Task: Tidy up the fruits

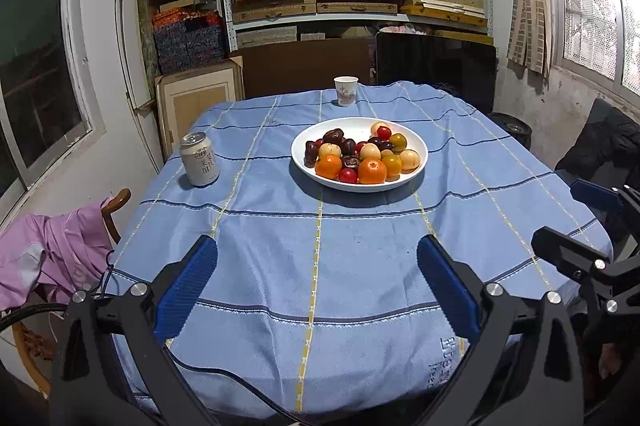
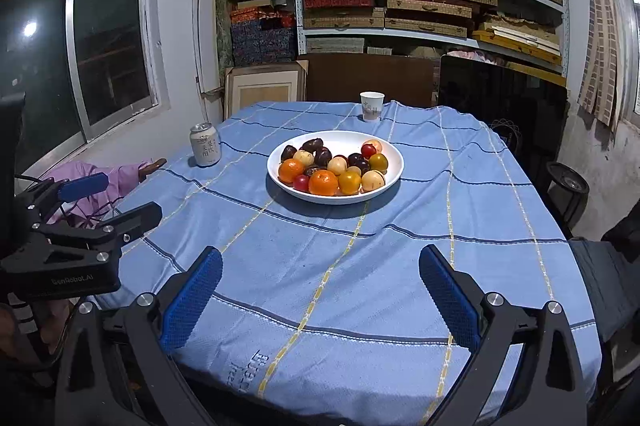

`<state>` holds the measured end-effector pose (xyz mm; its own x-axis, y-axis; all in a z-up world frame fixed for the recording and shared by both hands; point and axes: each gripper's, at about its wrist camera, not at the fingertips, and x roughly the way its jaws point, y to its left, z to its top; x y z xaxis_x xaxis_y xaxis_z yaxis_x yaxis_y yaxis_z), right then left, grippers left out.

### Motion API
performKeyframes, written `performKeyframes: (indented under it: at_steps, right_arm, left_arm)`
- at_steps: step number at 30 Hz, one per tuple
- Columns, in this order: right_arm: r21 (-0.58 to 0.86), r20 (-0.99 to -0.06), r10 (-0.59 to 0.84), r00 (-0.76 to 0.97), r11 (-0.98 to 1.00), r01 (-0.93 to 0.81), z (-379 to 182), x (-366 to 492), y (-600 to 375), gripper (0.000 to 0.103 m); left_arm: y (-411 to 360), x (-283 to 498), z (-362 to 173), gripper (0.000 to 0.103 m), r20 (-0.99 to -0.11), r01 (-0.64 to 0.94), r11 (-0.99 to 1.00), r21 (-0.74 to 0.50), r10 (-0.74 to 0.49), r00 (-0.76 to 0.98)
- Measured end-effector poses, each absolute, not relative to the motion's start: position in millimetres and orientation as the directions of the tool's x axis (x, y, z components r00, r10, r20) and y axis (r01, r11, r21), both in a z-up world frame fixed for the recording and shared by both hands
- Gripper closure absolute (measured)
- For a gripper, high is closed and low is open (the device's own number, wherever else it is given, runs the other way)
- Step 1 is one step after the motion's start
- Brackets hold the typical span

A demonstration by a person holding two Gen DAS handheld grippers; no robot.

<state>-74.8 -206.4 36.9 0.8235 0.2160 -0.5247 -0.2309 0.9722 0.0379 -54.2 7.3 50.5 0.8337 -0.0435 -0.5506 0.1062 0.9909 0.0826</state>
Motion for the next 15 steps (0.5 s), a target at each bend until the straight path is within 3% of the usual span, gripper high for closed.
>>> performKeyframes:
  at_steps: [15]
  right_arm:
    - [0.049,-0.519,0.206,0.829,0.976,-0.212,40.7,-88.4,-210.8,0.004]
  left_arm:
    - [8.5,-62.5,57.9,0.005,-0.540,0.096,0.993,0.070,-0.043,0.840]
